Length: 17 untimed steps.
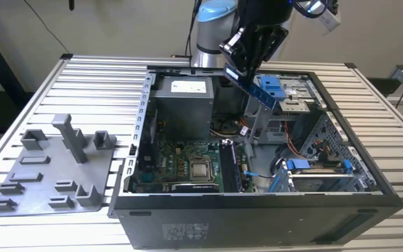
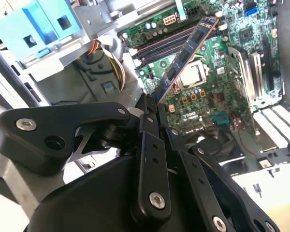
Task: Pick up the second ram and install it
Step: 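Insert the second ram into the second slot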
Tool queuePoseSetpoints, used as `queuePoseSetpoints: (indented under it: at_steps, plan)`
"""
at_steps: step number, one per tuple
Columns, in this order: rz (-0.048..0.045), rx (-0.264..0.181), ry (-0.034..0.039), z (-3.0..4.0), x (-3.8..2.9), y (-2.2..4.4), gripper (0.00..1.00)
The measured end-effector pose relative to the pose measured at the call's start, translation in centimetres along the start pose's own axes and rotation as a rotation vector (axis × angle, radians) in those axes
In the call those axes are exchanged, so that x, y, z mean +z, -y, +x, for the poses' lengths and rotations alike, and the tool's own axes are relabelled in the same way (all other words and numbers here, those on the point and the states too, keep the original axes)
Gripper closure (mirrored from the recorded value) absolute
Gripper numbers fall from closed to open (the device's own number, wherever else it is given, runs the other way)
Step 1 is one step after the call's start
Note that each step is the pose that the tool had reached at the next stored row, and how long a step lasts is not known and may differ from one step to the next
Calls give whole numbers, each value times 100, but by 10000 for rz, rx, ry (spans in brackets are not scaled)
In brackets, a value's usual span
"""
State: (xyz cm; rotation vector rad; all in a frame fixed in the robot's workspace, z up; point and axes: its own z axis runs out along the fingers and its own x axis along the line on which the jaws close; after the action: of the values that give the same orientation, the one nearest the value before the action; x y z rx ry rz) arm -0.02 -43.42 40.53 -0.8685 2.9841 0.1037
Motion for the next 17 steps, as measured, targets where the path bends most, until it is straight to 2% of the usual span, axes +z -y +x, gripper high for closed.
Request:
queuePoseSetpoints:
  at_steps: [17]
  plan:
    - [92,2709,85,1,22,1,86]
